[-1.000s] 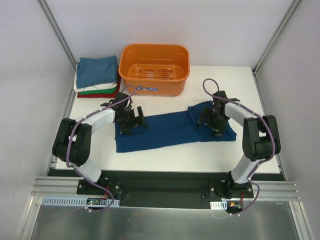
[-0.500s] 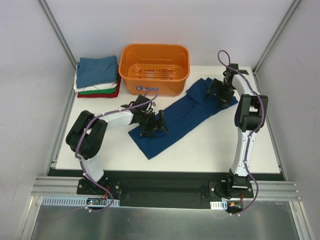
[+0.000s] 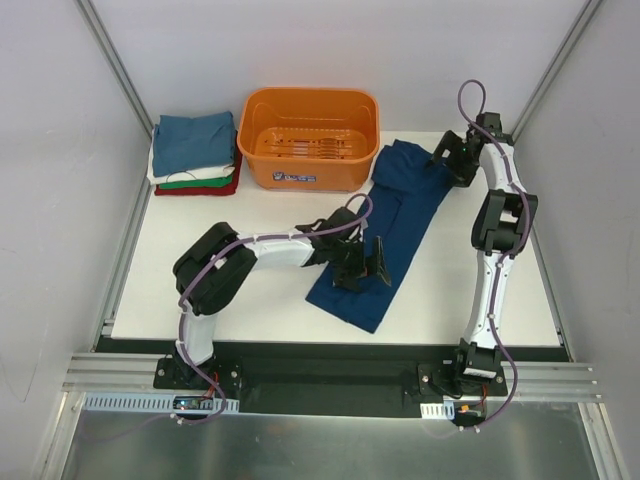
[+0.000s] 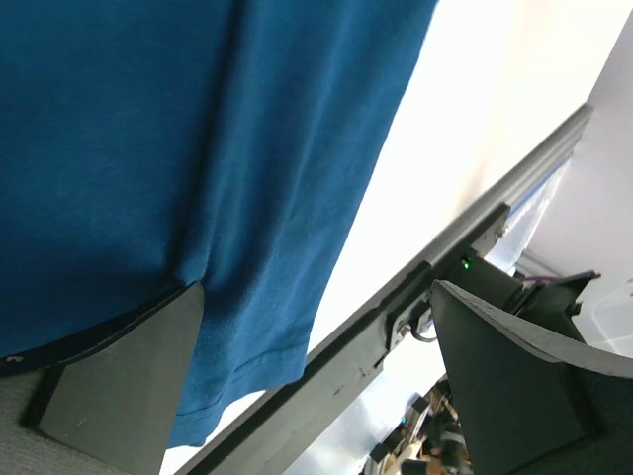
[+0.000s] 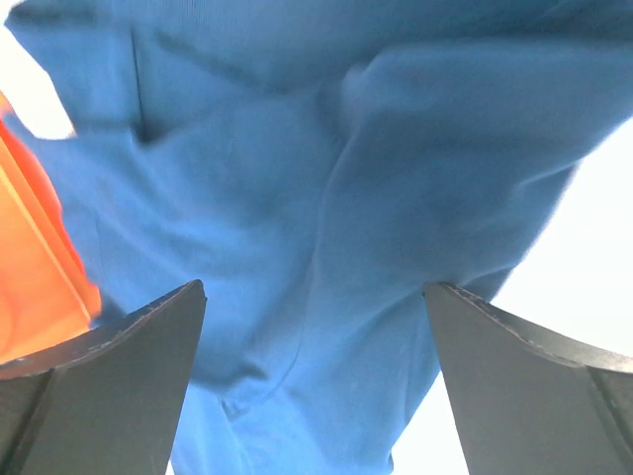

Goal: Fold and stack the t-shirts
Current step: Rotate the tshirt 75 degrees

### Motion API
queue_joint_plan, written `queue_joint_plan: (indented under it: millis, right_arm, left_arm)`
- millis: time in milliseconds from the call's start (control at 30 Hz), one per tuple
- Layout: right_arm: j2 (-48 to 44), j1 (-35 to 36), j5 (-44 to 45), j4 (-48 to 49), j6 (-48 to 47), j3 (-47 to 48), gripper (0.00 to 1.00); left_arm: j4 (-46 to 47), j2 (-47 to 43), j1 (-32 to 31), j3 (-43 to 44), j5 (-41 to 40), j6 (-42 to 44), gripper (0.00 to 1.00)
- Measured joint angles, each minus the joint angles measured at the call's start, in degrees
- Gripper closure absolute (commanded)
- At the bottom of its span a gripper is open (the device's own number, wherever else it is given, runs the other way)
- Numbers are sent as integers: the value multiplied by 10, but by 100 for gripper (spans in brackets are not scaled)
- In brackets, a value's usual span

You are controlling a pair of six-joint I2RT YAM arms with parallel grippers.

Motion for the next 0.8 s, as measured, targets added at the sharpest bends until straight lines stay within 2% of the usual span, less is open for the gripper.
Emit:
queue_joint_plan:
  millis: [167,300,467,567,700,800]
  right_arm:
    - [-7,-7,6,31,-12,-3,3]
    - [-85,-3,20,37,-48,-89,3]
    - [-280,13,54,36,-89,-253,3]
    - [-455,43,89,54,-103,-417,3]
    - [-672,151,123,64,-110,-634,3]
    - [-772,274,135,60,-102,-758,2]
  left_arm:
    - [4,8,-35,17,-8,-9,1]
    - [1,-6,-46,22,-23,15,1]
    - [-44,-122,-40,-6,-73,83,1]
    - [-69,-232,-15,-42,-94,121,1]
    - [-85,-348,79,-140,-89,138,1]
    - [-114,-362,121,-203,-90,139,1]
